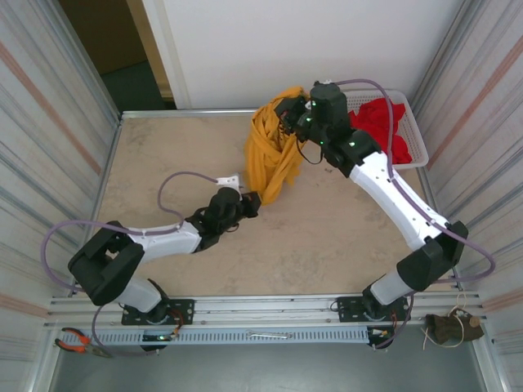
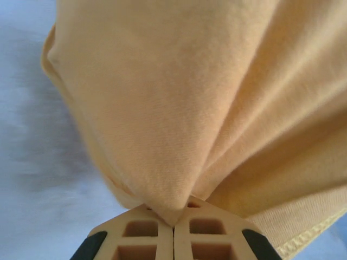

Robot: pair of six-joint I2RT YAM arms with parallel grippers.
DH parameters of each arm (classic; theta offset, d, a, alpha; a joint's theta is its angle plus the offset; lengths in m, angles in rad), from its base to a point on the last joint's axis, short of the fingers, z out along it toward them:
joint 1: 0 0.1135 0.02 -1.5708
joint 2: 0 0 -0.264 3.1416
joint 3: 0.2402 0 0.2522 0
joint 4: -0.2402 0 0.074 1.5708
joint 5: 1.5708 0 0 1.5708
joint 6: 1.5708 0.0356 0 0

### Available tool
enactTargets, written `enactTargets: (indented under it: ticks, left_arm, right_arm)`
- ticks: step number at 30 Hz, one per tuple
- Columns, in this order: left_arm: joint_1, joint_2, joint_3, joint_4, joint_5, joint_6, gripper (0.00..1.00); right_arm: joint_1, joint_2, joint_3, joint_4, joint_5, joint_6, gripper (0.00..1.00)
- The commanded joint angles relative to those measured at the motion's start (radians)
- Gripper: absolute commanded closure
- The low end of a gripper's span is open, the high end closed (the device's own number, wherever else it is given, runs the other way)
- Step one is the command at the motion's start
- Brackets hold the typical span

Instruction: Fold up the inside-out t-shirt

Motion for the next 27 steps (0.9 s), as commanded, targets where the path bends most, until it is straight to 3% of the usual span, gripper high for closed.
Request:
enactTargets:
  ticks: [1, 7, 8, 9, 10, 12, 14, 17, 19, 21, 22, 24, 25, 27]
  left_arm:
    - [0.075, -0.050, -0.015, -0.142, -0.001, 0.016, 1.00]
    - [0.188, -0.127, -0.019, -0.227, 0.020, 0.082, 1.00]
    - [0.207, -0.143, -0.024, -0.228, 0.039, 0.086, 0.86]
    - [0.224, -0.164, -0.030, -0.223, 0.059, 0.100, 0.64]
    - [0.230, -0.185, -0.029, -0.235, 0.060, 0.110, 0.49]
    - [0.244, -0.248, -0.030, -0.269, 0.062, 0.139, 0.31]
    - [0.249, -0.321, -0.026, -0.304, 0.060, 0.167, 0.23]
    - [0.260, -0.424, 0.011, -0.372, 0.079, 0.212, 0.15]
    - [0.265, -0.464, 0.054, -0.399, 0.108, 0.239, 0.12]
    - [0.267, -0.474, 0.115, -0.425, 0.151, 0.265, 0.10]
    - [0.268, -0.472, 0.151, -0.439, 0.172, 0.275, 0.09]
    - [0.268, -0.461, 0.209, -0.438, 0.209, 0.281, 0.06]
    - [0.270, -0.448, 0.230, -0.422, 0.233, 0.282, 0.05]
    - [0.276, -0.420, 0.283, -0.406, 0.278, 0.287, 0.04]
  right_arm:
    - [-0.033, -0.117, -0.017, 0.050, -0.062, 0.014, 1.00]
    - [-0.108, -0.220, -0.138, 0.058, -0.083, 0.020, 1.00]
    - [-0.121, -0.229, -0.148, 0.057, -0.089, 0.020, 1.00]
    - [-0.132, -0.231, -0.147, 0.053, -0.101, 0.021, 1.00]
    - [-0.139, -0.231, -0.141, 0.046, -0.111, 0.020, 1.00]
    - [-0.143, -0.223, -0.115, 0.030, -0.137, 0.006, 1.00]
    - [-0.143, -0.214, -0.079, 0.006, -0.166, -0.011, 1.00]
    - [-0.138, -0.197, -0.021, 0.000, -0.231, -0.048, 1.00]
    - [-0.137, -0.147, 0.077, -0.106, -0.246, -0.127, 1.00]
    - [-0.131, -0.117, 0.113, -0.045, -0.384, -0.096, 1.00]
    - [-0.077, -0.115, 0.144, -0.017, -0.381, -0.121, 1.00]
    - [0.003, -0.062, 0.349, -0.219, -0.269, -0.304, 1.00]
    - [-0.007, -0.024, 0.416, -0.272, -0.285, -0.336, 1.00]
    - [-0.078, 0.021, 0.397, -0.131, -0.542, -0.227, 1.00]
